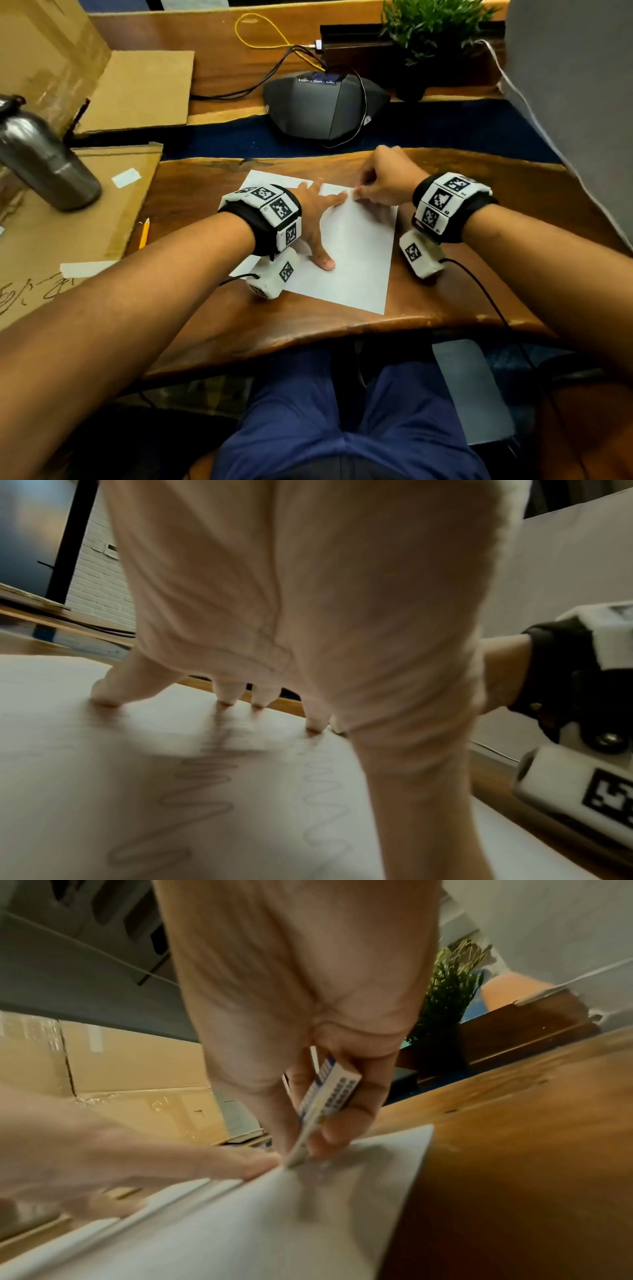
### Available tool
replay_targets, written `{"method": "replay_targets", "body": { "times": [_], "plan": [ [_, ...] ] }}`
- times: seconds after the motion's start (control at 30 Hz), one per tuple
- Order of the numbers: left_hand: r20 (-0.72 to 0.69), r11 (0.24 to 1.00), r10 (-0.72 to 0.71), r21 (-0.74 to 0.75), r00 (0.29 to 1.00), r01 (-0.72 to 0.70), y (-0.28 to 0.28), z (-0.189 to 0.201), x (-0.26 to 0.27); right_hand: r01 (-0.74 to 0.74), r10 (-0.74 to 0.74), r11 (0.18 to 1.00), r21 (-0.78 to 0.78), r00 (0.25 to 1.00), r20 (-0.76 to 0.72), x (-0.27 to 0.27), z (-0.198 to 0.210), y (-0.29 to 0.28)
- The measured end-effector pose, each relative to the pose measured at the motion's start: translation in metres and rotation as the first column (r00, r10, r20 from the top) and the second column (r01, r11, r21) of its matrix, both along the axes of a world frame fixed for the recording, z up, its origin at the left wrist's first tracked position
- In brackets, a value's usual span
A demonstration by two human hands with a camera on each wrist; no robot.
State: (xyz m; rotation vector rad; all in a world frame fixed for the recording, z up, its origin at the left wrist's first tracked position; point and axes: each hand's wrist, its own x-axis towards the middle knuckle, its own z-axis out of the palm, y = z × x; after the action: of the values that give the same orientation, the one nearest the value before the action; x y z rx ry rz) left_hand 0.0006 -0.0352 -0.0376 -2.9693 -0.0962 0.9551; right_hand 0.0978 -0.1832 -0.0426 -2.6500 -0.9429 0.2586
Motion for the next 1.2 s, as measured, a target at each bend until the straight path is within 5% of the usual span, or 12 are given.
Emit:
{"method": "replay_targets", "body": {
  "times": [0.17,0.3,0.43,0.6,0.77,0.9,1.07,1.2],
  "plan": [
    [-0.007,1.000,-0.001,0.006,1.000,0.001,-0.001,0.003,-0.001,-0.150,0.145,0.987,-0.061,0.986,-0.084,-0.011,-0.001,0.004],
    [-0.014,1.000,-0.007,0.015,1.000,0.007,0.001,0.000,0.002,-0.009,0.009,1.000,-0.020,1.000,-0.026,0.002,0.004,0.000],
    [-0.011,1.000,-0.008,0.017,1.000,0.008,0.001,0.001,0.001,-0.191,0.181,0.976,-0.101,0.979,-0.096,-0.015,0.002,0.006],
    [-0.018,1.000,-0.008,0.013,1.000,0.008,0.001,-0.001,0.003,-0.035,0.034,0.999,-0.019,0.998,-0.047,0.004,0.005,-0.005],
    [-0.013,1.000,-0.006,0.022,1.000,0.006,0.001,-0.001,0.002,-0.180,0.164,0.980,-0.082,0.972,-0.168,-0.010,0.003,0.000],
    [-0.009,1.000,-0.010,0.021,1.000,0.011,0.001,-0.002,0.002,-0.037,0.037,0.999,-0.011,0.999,-0.025,-0.001,0.005,-0.005],
    [-0.012,1.000,-0.010,0.019,1.000,0.011,0.000,0.001,0.001,-0.192,0.176,0.978,-0.086,0.970,-0.167,-0.015,0.004,0.000],
    [-0.005,1.000,-0.015,0.026,1.000,0.015,0.000,-0.001,0.002,-0.056,0.056,0.998,-0.018,0.998,0.003,-0.005,0.004,-0.005]
  ]
}}
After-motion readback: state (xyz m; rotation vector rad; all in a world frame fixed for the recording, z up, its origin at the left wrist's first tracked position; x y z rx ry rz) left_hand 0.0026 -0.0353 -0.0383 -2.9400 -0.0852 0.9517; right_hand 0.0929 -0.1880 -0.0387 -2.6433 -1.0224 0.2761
